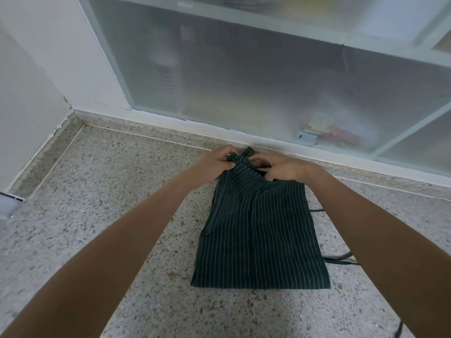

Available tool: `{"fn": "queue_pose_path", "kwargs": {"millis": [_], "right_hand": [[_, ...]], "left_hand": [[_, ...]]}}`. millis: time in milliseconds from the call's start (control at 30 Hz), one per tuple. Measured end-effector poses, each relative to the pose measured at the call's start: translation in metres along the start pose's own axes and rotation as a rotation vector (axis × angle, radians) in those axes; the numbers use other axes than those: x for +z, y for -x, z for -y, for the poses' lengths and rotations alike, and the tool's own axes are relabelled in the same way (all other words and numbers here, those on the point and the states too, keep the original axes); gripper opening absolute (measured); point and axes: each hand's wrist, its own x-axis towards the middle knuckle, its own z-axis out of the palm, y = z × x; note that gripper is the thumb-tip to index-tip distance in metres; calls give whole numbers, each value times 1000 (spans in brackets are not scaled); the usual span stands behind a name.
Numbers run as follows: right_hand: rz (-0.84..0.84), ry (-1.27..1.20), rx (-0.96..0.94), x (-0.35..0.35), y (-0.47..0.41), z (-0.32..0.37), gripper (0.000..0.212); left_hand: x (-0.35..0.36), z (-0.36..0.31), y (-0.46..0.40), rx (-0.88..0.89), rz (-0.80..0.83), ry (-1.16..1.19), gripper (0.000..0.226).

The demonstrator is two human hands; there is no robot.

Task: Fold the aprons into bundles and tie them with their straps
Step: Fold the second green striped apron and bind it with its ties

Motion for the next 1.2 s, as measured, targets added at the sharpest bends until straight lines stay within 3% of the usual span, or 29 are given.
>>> {"fn": "queue_pose_path", "kwargs": {"millis": [167, 333, 467, 533, 700, 800, 1000, 1200], "right_hand": [[4, -196, 23, 3, 8, 1, 65], [133, -178, 39, 5, 13, -3, 82], [-166, -278, -105, 13, 11, -6, 59], [-287, -388, -160, 18, 8, -11, 58], [-465, -564, -196, 36, 9, -13, 68], [-496, -699, -182, 42, 9, -13, 67], [-616, -495, -220, 47, 13, -13, 33], [-666, -37, -275, 61, 26, -21, 22]], "left_hand": [[0, 2, -6, -73, -21, 130, 18], [6, 1, -11, -74, -50, 188, 21], [7, 2, -9, -65, -62, 243, 26], [5, 2, -7, -46, -90, 191, 23], [-7, 10, -2, 49, -227, -338, 12], [-10, 9, 3, 26, -268, -358, 12], [-5, 9, 13, -112, -210, 167, 38], [6, 10, 32, -176, -116, 221, 38]]}}
